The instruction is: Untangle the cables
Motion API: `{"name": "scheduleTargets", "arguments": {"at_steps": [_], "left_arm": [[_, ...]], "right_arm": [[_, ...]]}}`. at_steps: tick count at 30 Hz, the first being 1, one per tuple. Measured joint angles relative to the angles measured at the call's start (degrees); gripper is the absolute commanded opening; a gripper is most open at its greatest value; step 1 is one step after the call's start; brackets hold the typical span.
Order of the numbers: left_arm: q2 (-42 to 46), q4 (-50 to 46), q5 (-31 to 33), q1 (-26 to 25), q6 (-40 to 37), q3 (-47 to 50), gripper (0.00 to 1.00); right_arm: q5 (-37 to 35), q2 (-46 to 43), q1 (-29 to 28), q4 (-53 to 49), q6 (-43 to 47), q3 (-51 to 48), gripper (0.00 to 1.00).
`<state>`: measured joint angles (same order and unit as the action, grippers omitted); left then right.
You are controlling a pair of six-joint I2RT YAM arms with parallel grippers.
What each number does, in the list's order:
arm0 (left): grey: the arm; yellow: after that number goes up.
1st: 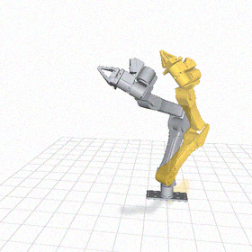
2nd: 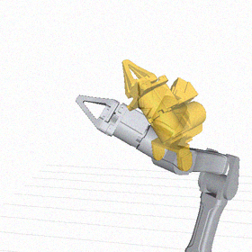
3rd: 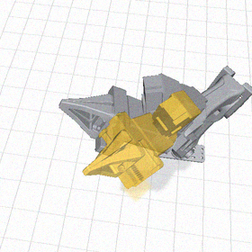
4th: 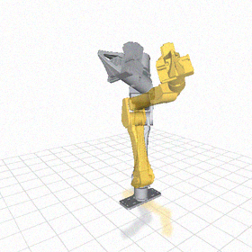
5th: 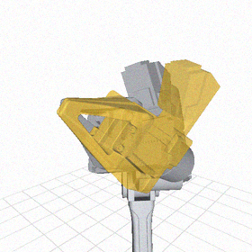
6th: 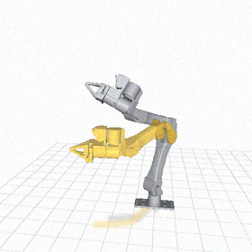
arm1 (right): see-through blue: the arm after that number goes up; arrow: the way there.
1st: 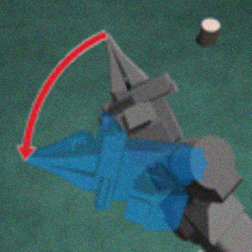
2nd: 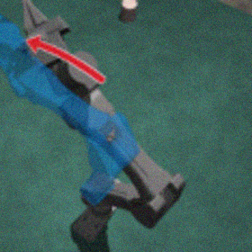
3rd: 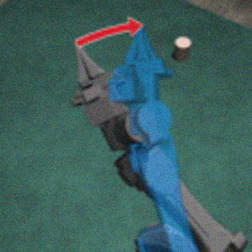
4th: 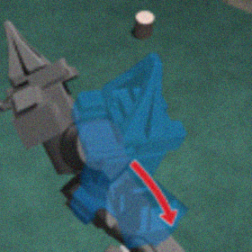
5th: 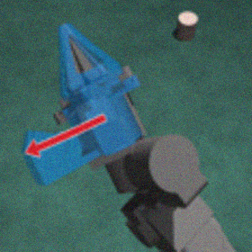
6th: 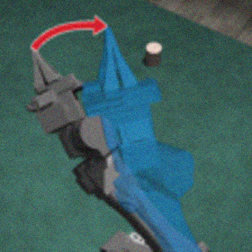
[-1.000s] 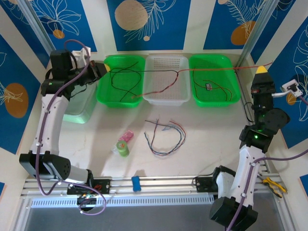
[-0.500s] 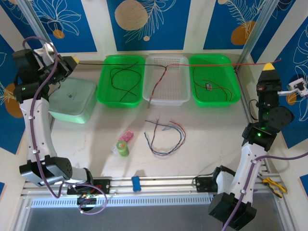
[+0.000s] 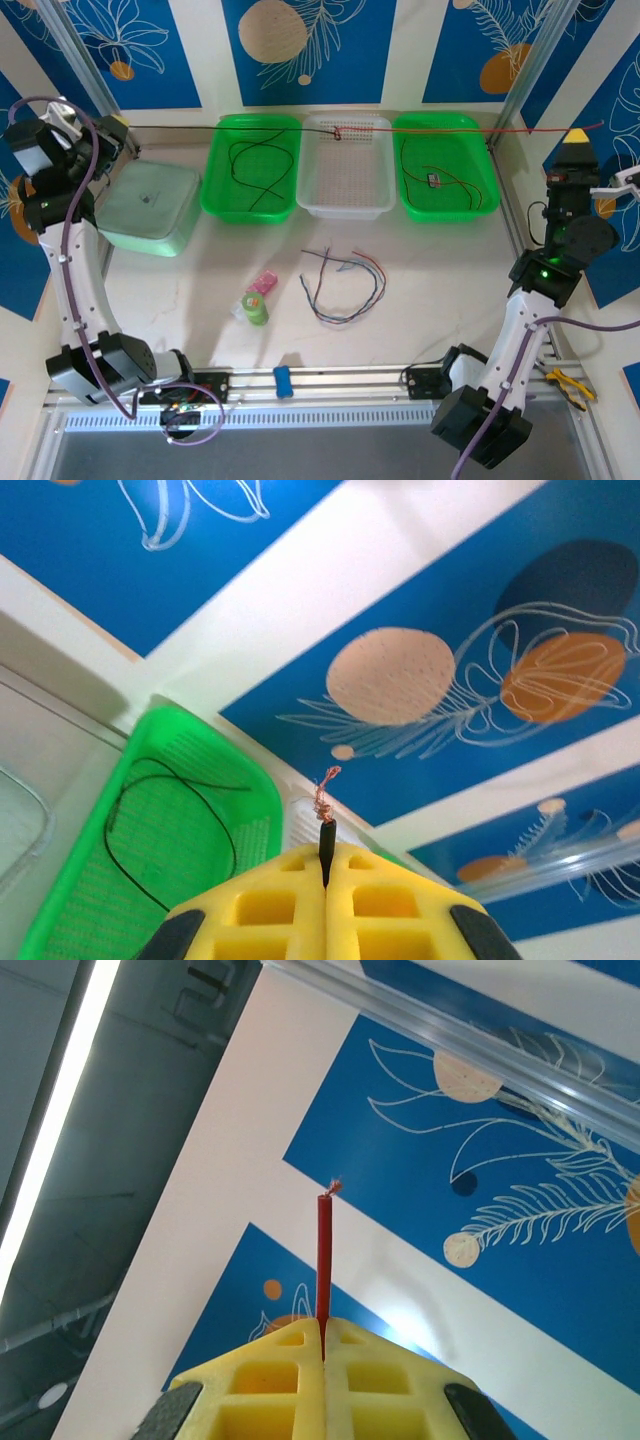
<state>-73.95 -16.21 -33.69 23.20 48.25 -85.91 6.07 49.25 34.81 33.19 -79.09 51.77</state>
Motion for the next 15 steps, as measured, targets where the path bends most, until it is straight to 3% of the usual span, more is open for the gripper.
{"name": "scheduleTargets", "arguments": {"at_steps": [10, 15], "left_arm": [[1.53, 7.28, 10.91, 1.44, 4.46, 4.09, 0.0], [1.29, 9.44, 13.42, 1.68, 6.08, 4.59, 0.0]], "right_arm": [[-0.81, 0.09, 1.38, 0.02, -0.46, -0.02, 0.0], [-1.2, 0.11, 1.75, 0.0, -0.44, -0.15, 0.0]]}}
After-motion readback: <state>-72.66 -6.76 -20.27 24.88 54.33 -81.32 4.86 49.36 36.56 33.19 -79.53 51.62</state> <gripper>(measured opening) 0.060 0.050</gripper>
